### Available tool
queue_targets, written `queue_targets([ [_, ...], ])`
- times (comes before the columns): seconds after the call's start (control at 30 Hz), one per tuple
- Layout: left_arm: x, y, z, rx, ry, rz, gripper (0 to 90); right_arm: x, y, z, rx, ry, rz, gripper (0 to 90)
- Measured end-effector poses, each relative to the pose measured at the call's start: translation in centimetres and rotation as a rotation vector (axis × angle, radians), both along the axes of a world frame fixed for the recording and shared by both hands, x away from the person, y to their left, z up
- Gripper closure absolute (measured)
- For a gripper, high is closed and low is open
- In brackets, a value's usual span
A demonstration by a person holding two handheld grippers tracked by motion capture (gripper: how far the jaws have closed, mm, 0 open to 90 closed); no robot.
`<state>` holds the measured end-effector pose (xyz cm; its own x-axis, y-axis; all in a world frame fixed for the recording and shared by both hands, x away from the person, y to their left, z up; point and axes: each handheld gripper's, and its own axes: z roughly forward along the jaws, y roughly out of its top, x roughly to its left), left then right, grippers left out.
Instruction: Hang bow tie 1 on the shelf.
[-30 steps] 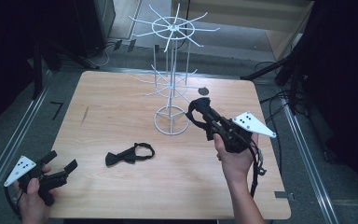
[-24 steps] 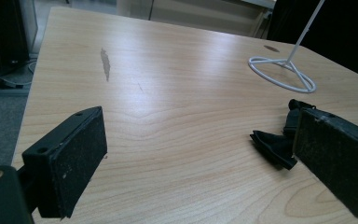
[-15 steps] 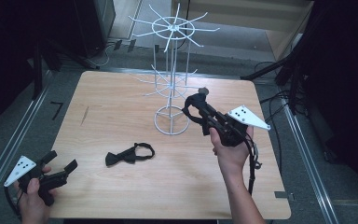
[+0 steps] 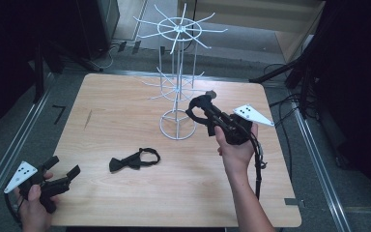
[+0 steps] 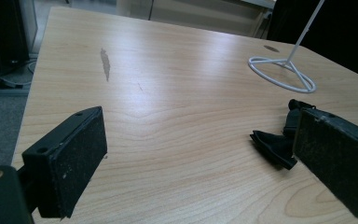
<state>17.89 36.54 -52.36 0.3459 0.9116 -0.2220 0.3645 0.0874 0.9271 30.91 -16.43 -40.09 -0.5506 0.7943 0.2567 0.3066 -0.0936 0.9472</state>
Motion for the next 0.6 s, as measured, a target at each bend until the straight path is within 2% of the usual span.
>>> queue_targets([
  [0.4,0.0,0.0,0.0,0.000,0.000,0.001,3.7,1.7,1.0,-1.5,-0.008,0.044,-0.007,77.9],
  [0.43,0.0,0.0,0.0,-0.001,0.000,0.001,3.7,2.0,1.1,-1.8,0.008,0.062,-0.001,77.9],
  [0.6,0.0,0.0,0.0,0.002,-0.001,0.002,3.7,2.6,1.3,-2.3,0.012,0.087,0.002,77.8],
])
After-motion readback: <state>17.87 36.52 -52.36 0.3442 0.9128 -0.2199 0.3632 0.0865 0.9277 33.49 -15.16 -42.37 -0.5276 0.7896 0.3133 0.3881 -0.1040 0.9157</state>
